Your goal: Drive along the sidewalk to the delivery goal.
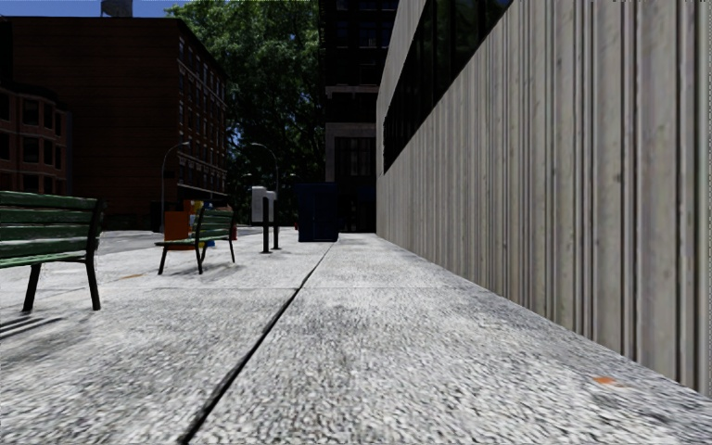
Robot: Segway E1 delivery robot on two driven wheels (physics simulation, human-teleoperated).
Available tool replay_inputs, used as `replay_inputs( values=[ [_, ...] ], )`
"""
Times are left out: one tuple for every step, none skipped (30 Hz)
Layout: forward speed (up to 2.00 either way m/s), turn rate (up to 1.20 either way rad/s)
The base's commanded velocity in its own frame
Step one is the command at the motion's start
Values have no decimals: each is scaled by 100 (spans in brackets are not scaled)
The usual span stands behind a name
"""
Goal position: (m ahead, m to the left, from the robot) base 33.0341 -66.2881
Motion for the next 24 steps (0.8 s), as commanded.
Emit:
replay_inputs(
  values=[
    [200, 0],
    [200, 0],
    [200, 0],
    [200, 0],
    [200, 0],
    [199, 0],
    [195, 0],
    [195, 0],
    [194, 0],
    [194, 0],
    [194, 0],
    [194, 0],
    [194, 0],
    [194, 0],
    [194, 0],
    [194, 0],
    [194, 0],
    [195, 0],
    [195, 0],
    [195, 0],
    [195, 0],
    [195, 0],
    [195, 0],
    [195, 0]
  ],
)
